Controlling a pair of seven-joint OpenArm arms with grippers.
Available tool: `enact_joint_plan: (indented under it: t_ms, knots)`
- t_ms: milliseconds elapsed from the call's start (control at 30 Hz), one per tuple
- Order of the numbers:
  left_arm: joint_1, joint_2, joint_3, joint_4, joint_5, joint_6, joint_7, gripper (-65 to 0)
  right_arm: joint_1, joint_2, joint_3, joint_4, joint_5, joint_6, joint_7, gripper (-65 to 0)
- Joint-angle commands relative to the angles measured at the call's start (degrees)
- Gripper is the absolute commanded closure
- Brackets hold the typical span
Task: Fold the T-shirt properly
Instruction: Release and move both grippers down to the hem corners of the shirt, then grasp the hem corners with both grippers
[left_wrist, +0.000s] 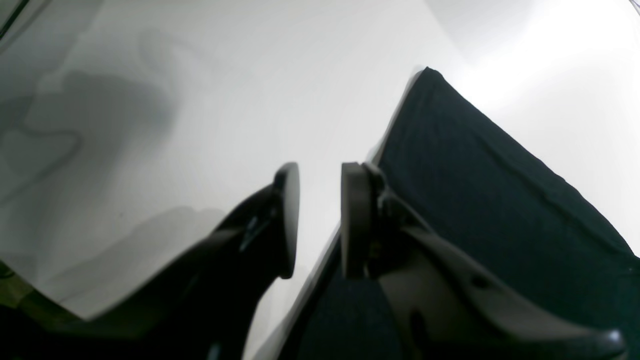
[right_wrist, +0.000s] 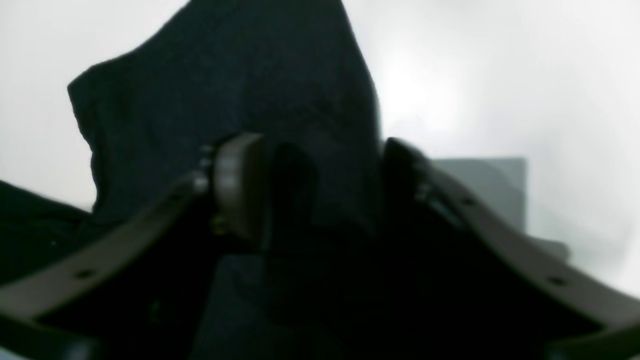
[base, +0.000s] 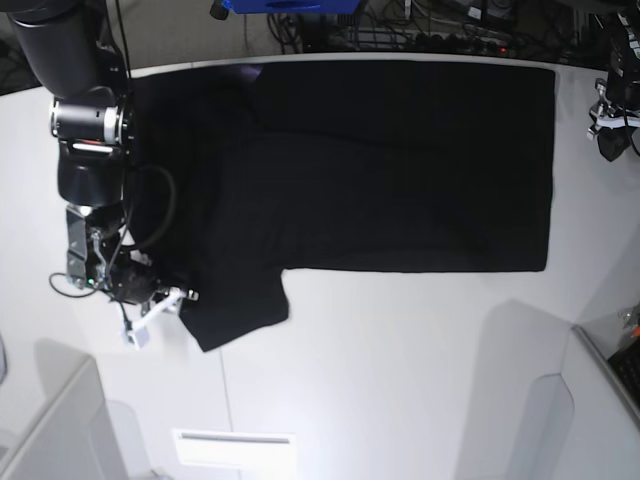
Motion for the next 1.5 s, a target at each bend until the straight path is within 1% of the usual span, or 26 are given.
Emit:
enact_joint_plan:
  t_ms: [0, 67, 100, 167, 267, 333, 367, 467, 533, 600, 700, 767, 867, 1000, 1067, 1167, 1300, 1467]
  knots:
    - [0.19, -0.97, -0.40, 0.72, -0.63, -0.41, -1.11, -14.8, 1.61, 0.72, -0.01, 0.66, 0.19, -0.10, 0.37, -23.3]
    - [-0.60, -1.05, -0.40, 0.72, -0.63, -0.41, -1.11, -15.1, 1.61, 0.72, -0.18, 0.66, 0.19, -0.10, 0.37, -15.0]
    - [-1.22, -1.05, -0.40, 0.63, -0.55, -0.41, -0.67, -16.6, 1.61, 0.72, -0.18, 0.66, 0.19, -0.10, 0.37, -10.2]
    - [-3.41, -2.02, -0.40, 0.28, -0.55, -0.32, 2.59, -24.2, 1.61, 0.72, 0.08, 0.66, 0.19, -0.10, 0.37, 0.0]
    - [-9.66, -3.60, -0.58, -2.62, -0.55, -0.32, 9.97, -42.0, 1.61, 0.46, 0.17, 0.66, 0.19, -0.19, 0.37, 0.0]
    - [-15.55, -4.22, -0.75, -5.96, -0.55, -0.32, 14.37, -51.5, 1.53, 0.37, 0.17, 0.66, 0.19, -0.81, 0.37, 0.0]
    - [-17.92, -4.92, -0.58, -7.63, -0.46, -0.32, 15.69, -53.8, 1.53, 0.37, 0.26, 0.66, 0.19, -1.07, 0.37, 0.0]
    - [-25.30, -6.59, -0.31, -12.29, -0.19, -0.23, 19.29, -54.6, 0.91, 0.37, 0.26, 1.10, 0.19, -1.34, 0.37, 0.0]
    - [-29.79, -6.68, -0.31, -14.05, 3.15, -0.14, 20.87, -54.6, 0.91, 0.37, 0.26, 1.10, 0.19, -1.34, 0.37, 0.0]
    - [-34.71, -6.51, 0.92, -15.90, 10.18, -0.14, 22.19, -54.6, 0.91, 0.37, 0.26, 1.10, 0.19, -1.34, 0.37, 0.0]
    - [-40.86, -6.42, 7.60, -20.38, 21.96, -0.41, 22.10, -54.6, 0.91, 0.37, 0.26, 1.10, 0.19, -1.34, 0.37, 0.0]
    - [-44.47, -6.33, 10.94, -24.34, 25.65, -0.49, 22.02, -54.6, 0.91, 0.28, 0.26, 1.10, 0.19, -1.34, 0.37, 0.0]
    - [-48.86, -6.51, 14.81, -30.05, 26.44, -0.49, 21.84, -54.6, 0.91, 0.28, 0.26, 1.10, 0.19, -1.34, 0.28, 0.0]
    - [-51.06, -6.59, 19.64, -35.59, 26.53, -0.41, 16.30, -54.6, 0.91, 0.28, 0.26, 1.10, 0.19, -1.34, 0.19, 0.0]
    - [-51.50, -7.38, 21.93, -37.70, 26.27, -0.41, 14.63, -54.6, 0.91, 0.46, 0.26, 1.10, 0.19, -1.34, 0.19, 0.0]
    - [-52.91, -7.38, 24.65, -41.13, 26.44, -0.41, 12.70, -54.6, 0.91, 0.63, 0.26, 1.10, 0.19, -1.34, 0.19, 0.0]
    - [-54.67, -7.38, 26.15, -46.84, 26.44, -0.41, 9.18, -54.6, 0.82, 0.72, 0.26, 1.10, 0.19, -1.34, 0.19, 0.0]
    - [-55.11, -7.47, 27.91, -48.43, 26.44, -0.41, 8.57, -54.6, 0.82, 0.72, 0.26, 1.10, 0.19, -1.34, 0.28, 0.0]
